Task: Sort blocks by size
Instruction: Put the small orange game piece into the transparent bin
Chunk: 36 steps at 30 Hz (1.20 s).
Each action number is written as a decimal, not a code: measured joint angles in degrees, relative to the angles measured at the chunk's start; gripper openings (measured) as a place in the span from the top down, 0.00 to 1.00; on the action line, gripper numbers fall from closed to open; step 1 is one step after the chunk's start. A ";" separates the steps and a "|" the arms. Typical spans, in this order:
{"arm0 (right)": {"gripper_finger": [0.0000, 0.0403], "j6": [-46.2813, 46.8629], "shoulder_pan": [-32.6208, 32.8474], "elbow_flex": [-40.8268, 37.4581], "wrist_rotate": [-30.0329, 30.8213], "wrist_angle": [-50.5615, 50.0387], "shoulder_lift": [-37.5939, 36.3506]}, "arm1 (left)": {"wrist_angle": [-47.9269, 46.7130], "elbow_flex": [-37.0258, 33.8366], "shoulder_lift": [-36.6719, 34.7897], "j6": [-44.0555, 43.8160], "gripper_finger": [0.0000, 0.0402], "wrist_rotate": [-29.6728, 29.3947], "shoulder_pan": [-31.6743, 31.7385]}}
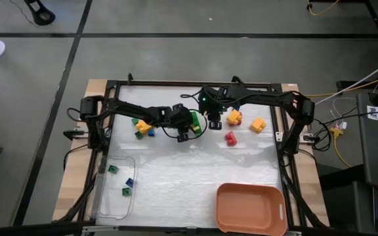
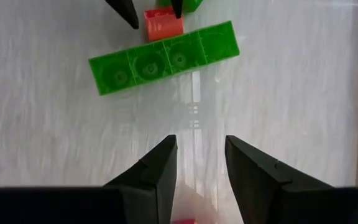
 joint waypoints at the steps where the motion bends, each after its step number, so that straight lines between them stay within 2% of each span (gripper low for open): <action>1: 0.66 0.00 0.00 0.00 0.00 -0.41 0.00 | -0.17 -0.02 0.16 -0.48 0.59 -0.15 0.10; 8: 0.66 0.04 0.02 -0.02 0.00 -3.12 -0.22 | 1.35 -0.06 2.09 -0.51 0.46 -0.39 0.38; 14: 0.66 0.04 0.00 -0.02 0.00 -4.51 -0.22 | 0.51 -0.06 2.32 -1.01 0.43 -0.37 0.83; 21: 0.66 0.00 0.00 -0.02 -0.01 -4.70 -0.22 | -2.70 -0.06 2.33 -0.40 0.45 -0.37 1.25; 29: 0.66 0.00 0.00 -0.02 -0.02 -4.68 -0.22 | -0.65 0.11 4.79 0.32 0.51 2.87 1.25; 32: 0.66 0.00 0.00 -0.02 -0.03 -4.68 -0.22 | -0.43 0.11 4.87 0.30 0.55 2.90 1.25; 36: 0.66 -0.02 0.00 -0.02 -0.02 -4.71 -0.22 | -0.23 0.07 4.64 0.32 0.66 2.91 1.21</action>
